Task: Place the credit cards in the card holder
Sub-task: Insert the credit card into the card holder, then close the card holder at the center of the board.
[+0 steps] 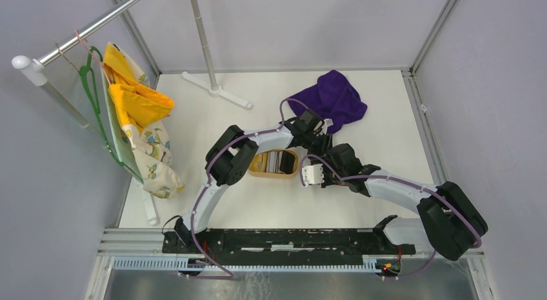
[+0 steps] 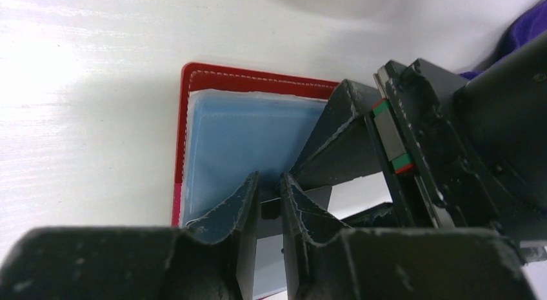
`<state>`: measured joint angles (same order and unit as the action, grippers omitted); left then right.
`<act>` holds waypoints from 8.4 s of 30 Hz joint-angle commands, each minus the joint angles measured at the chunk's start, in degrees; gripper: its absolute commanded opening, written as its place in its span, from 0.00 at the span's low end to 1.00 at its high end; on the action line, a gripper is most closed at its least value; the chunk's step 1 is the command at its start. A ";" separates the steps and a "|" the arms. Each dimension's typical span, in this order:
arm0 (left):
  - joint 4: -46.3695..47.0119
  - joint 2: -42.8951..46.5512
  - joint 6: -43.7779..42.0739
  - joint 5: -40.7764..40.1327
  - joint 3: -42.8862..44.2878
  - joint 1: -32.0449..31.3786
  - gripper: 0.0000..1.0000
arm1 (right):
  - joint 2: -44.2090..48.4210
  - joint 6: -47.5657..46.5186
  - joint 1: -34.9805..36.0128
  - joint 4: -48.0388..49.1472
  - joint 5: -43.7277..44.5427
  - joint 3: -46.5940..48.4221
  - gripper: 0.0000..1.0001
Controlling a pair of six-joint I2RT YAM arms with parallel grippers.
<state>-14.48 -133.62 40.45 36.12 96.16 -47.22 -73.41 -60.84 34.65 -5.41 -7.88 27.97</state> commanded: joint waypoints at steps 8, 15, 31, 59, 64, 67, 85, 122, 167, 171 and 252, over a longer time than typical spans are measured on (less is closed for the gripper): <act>-2.02 3.99 -3.79 -6.46 -6.09 1.06 0.49 | 2.63 1.22 -3.63 0.21 2.88 -0.09 0.25; 1.80 8.77 -2.59 -9.32 -9.35 1.43 0.50 | 3.77 1.35 -5.60 -0.49 1.39 -0.10 0.25; 8.74 16.79 -1.70 -10.21 -14.44 1.43 0.50 | 9.24 11.15 -19.27 -3.50 -27.89 2.28 0.36; -1.83 6.51 -5.56 -15.68 -8.98 0.64 0.19 | -8.00 29.30 -23.94 -1.23 -7.34 8.71 0.30; -2.59 5.62 -6.70 -17.17 -6.53 0.76 0.19 | -8.27 25.43 -23.97 -9.40 -14.47 9.41 0.29; -1.98 5.51 -7.48 -16.98 -5.33 0.83 0.20 | -7.83 24.43 -23.94 -12.23 -17.64 9.57 0.28; 16.97 15.15 -6.52 -11.79 -13.53 0.73 0.32 | 3.07 27.55 -31.22 -4.83 -15.59 7.61 0.42; 49.07 63.36 2.47 -46.17 -69.51 -17.89 0.89 | 5.77 29.25 -42.03 -2.52 -29.65 8.05 0.91; 41.65 39.05 14.75 -43.07 -53.48 -18.69 0.87 | 1.76 18.70 -43.20 -16.10 -12.41 6.08 0.31; 30.58 37.77 7.88 -46.20 -45.05 -18.61 0.86 | 5.39 20.98 -45.52 -13.00 -15.57 8.51 0.51; 48.99 10.11 16.95 -3.93 -19.78 -3.78 0.73 | -25.30 32.16 -46.01 -21.77 -35.81 18.17 0.37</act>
<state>31.53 -121.99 55.11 30.41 73.23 -49.82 -96.49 -26.48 -12.36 -21.96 -44.84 47.53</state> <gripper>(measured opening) 0.730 0.372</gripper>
